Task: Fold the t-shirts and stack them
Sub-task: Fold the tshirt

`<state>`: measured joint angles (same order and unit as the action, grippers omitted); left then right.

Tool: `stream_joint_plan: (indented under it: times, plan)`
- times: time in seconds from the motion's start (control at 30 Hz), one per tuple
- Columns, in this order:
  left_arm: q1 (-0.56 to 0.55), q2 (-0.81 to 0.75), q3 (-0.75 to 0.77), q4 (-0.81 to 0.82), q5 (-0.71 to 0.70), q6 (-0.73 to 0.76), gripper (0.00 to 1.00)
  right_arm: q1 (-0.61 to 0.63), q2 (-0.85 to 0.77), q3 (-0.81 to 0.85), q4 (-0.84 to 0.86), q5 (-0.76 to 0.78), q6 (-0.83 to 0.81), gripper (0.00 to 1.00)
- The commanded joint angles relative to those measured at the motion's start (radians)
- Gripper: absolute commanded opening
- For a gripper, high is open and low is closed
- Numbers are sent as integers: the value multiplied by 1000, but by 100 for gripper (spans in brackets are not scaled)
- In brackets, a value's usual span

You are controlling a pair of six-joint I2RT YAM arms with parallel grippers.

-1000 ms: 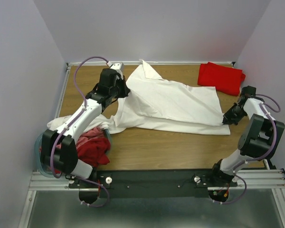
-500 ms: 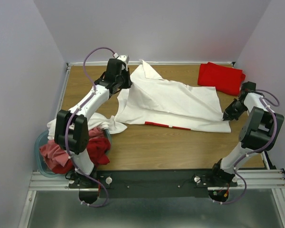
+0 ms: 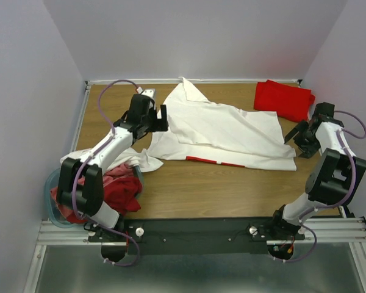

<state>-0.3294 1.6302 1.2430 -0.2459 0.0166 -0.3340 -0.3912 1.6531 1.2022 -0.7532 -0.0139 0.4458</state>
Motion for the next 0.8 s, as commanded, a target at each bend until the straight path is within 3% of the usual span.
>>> stream_joint_plan:
  times: [0.0,0.2,0.37,0.77]
  plan:
    - [3,-171,-206,57,-21,-20,98,-3,-64,-73,2,77,24,84]
    - [3,-265,-388,106,20,-28,95,-12,-78,-150,8,101,47,84]
    - [3,-253,-436,125,32,-39,93,-15,-92,-205,21,98,59,84]
    - [3,-101,-372,183,42,-59,82,-21,-92,-260,75,54,85,83]
